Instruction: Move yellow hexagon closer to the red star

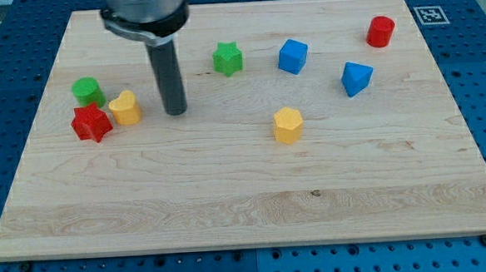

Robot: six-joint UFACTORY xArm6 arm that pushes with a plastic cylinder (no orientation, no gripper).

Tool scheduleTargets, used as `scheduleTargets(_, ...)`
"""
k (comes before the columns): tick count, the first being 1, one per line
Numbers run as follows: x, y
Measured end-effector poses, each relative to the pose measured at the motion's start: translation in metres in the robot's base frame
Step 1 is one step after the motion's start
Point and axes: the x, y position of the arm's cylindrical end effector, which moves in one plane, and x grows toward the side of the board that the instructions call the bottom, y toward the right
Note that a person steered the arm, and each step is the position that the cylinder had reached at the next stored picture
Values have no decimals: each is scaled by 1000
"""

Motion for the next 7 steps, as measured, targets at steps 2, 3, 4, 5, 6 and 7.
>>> scheduleTargets(2, -2, -70)
scheduleTargets(3, -7, -52)
scheduleTargets(4, 12, 1)
scheduleTargets(5, 34, 14)
scheduleTargets(6, 36, 14)
scheduleTargets(7, 36, 14)
